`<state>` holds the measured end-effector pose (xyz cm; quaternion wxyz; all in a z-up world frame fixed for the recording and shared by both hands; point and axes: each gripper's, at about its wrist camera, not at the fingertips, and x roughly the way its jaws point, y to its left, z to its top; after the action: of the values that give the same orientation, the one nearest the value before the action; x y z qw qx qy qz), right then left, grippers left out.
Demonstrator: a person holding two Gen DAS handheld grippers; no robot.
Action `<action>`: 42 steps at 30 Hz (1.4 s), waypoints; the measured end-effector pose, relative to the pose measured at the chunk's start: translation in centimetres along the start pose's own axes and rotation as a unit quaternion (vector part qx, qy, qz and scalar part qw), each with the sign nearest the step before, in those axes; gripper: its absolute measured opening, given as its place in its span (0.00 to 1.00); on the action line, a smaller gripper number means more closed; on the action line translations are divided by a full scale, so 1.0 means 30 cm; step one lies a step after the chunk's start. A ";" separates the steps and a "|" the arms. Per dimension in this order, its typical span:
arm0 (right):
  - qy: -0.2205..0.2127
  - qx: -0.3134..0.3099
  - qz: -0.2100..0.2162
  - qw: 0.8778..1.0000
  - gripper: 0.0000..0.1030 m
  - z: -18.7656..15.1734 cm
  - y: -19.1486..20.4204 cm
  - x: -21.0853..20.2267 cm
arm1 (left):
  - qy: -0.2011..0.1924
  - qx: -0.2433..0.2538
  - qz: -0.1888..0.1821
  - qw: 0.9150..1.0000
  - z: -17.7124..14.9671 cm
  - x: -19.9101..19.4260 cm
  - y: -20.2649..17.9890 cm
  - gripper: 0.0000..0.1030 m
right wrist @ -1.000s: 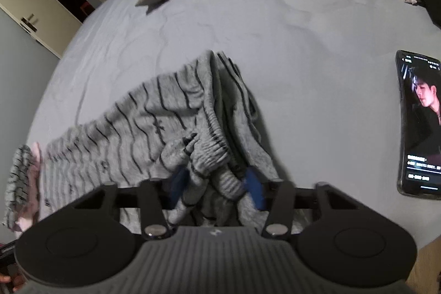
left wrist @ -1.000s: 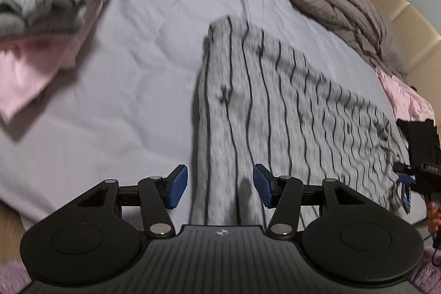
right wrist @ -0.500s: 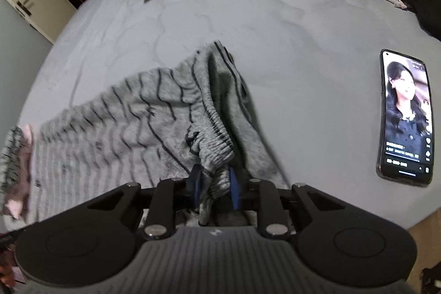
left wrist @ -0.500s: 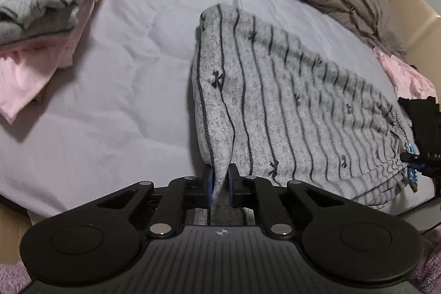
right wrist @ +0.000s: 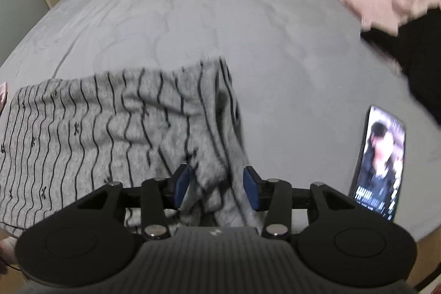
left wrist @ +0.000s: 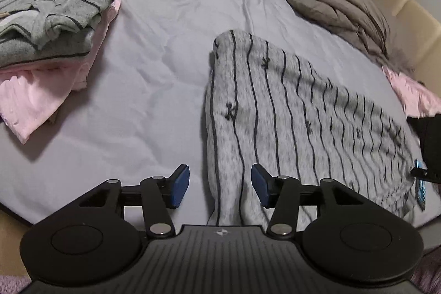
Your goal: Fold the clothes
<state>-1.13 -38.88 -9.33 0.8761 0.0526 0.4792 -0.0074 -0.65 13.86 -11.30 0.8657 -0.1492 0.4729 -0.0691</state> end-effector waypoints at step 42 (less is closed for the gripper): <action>0.063 -0.192 0.059 0.978 0.56 0.025 0.191 0.041 | -0.045 0.089 -0.186 0.977 0.252 -0.098 -0.591 0.08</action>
<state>0.53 -33.22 -9.49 0.8369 -0.0882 0.5218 0.1395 4.48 -0.69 0.63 0.8680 -0.1597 0.3891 -0.2641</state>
